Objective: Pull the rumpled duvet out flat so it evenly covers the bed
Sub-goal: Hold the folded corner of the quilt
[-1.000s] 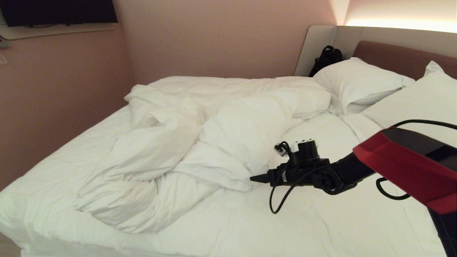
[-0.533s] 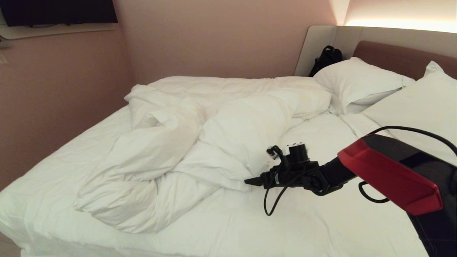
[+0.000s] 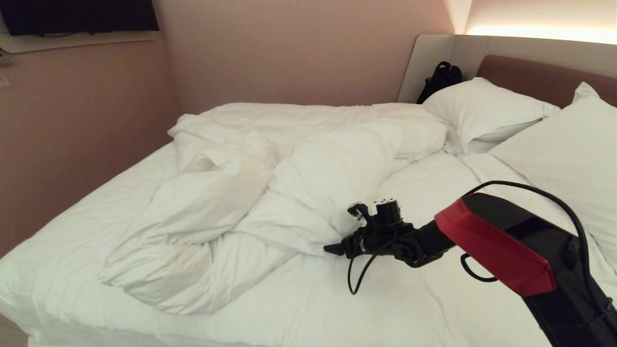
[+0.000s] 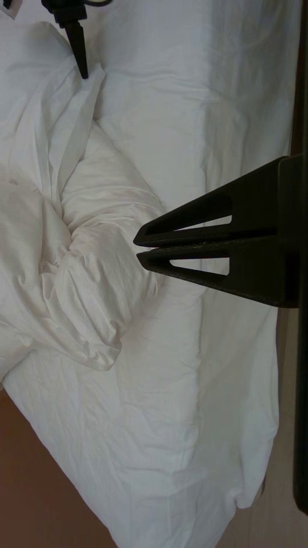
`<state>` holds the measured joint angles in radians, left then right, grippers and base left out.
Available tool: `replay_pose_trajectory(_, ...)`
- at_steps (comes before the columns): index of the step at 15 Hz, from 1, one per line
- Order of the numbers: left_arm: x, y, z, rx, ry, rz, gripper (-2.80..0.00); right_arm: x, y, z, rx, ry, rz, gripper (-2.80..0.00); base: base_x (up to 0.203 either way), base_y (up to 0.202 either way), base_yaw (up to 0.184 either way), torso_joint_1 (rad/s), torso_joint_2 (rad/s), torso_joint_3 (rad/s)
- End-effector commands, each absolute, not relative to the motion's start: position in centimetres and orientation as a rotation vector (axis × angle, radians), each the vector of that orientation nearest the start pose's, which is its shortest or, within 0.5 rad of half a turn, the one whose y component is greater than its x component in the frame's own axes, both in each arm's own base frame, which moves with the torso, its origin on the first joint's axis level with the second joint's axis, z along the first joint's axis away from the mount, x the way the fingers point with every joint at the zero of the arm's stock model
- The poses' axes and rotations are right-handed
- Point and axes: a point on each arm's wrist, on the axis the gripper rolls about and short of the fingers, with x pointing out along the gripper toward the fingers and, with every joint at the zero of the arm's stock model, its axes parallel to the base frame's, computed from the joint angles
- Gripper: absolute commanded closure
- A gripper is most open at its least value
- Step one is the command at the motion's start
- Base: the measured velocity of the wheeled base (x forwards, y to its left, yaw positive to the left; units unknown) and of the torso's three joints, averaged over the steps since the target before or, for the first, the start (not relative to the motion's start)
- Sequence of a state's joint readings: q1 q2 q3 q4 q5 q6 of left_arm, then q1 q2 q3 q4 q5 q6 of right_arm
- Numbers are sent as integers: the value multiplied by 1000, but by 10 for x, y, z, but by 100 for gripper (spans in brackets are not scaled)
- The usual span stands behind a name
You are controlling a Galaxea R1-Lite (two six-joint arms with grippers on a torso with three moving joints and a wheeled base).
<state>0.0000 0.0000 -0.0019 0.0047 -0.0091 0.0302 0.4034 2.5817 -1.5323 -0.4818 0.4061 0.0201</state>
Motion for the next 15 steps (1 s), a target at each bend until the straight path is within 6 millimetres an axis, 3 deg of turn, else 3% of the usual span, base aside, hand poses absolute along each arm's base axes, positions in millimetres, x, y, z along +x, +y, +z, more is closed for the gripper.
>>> replay_pose_trajectory(1, -23, 0, 75, 31, 3, -9, 0, 452, 205, -19, -5, 588, 759, -280, 0, 0, 0, 0, 0, 0)
replay_pose_trajectory(4, -23, 0, 76, 31, 2, -9, 0, 451, 206, -21, -13, 591, 761, -280, 0, 0, 0, 0, 0, 0)
replay_pose_trajectory(5, -23, 0, 75, 31, 3, -9, 0, 451, 206, -21, -17, 588, 754, 0, 0, 0, 0, 0, 0, 0)
replay_pose_trajectory(15, -23, 0, 75, 31, 3, -9, 0, 451, 205, -13, -21, 576, 728, 0, 0, 0, 0, 0, 0, 0)
